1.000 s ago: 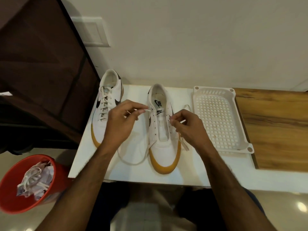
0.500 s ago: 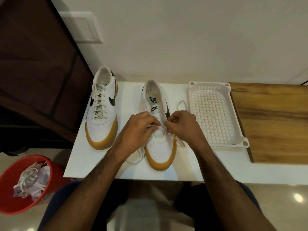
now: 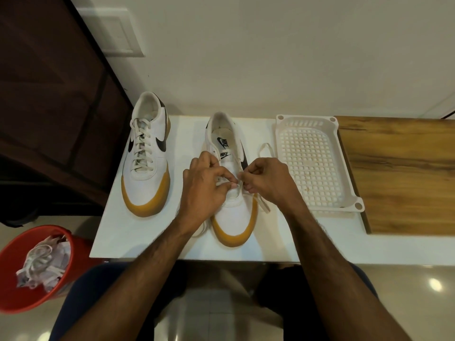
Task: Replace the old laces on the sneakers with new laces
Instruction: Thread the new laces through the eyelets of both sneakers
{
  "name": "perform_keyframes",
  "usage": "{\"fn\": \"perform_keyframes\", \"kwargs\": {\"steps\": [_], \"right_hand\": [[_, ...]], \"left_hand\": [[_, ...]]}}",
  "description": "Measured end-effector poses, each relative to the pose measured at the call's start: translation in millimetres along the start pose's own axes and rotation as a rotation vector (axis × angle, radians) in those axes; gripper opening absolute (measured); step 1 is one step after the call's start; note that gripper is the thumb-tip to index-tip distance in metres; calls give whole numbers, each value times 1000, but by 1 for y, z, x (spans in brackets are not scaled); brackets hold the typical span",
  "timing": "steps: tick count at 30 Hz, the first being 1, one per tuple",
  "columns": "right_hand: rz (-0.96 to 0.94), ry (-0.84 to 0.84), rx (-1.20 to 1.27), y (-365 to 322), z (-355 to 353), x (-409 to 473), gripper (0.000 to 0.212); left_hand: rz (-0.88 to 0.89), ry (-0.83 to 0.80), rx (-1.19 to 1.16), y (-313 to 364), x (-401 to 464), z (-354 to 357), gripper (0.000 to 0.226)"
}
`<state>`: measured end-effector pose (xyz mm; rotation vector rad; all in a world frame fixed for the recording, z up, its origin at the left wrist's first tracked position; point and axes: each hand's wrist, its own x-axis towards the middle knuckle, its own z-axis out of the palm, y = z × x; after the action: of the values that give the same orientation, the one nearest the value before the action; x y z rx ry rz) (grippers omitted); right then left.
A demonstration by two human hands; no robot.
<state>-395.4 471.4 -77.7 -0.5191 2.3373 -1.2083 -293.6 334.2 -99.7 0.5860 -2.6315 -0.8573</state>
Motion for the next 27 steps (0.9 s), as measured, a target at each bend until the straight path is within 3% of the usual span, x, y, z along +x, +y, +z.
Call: {"fn": "perform_keyframes", "kwargs": {"steps": [5, 7, 11, 23, 27], "right_hand": [[14, -183, 105, 5, -23, -3, 7], [-15, -236, 32, 10, -28, -3, 10], [-75, -196, -142, 13, -20, -1, 11], [-116, -173, -167, 15, -13, -2, 9], [-127, -175, -167, 13, -11, -3, 10]], "left_hand": [[-162, 23, -94, 6, -3, 4, 14], [-201, 28, -119, 9, -4, 5, 22], [-258, 5, -165, 10, -4, 6, 23], [-347, -65, -241, 5, -4, 11, 17], [-310, -76, -130, 7, -3, 10, 15]]}}
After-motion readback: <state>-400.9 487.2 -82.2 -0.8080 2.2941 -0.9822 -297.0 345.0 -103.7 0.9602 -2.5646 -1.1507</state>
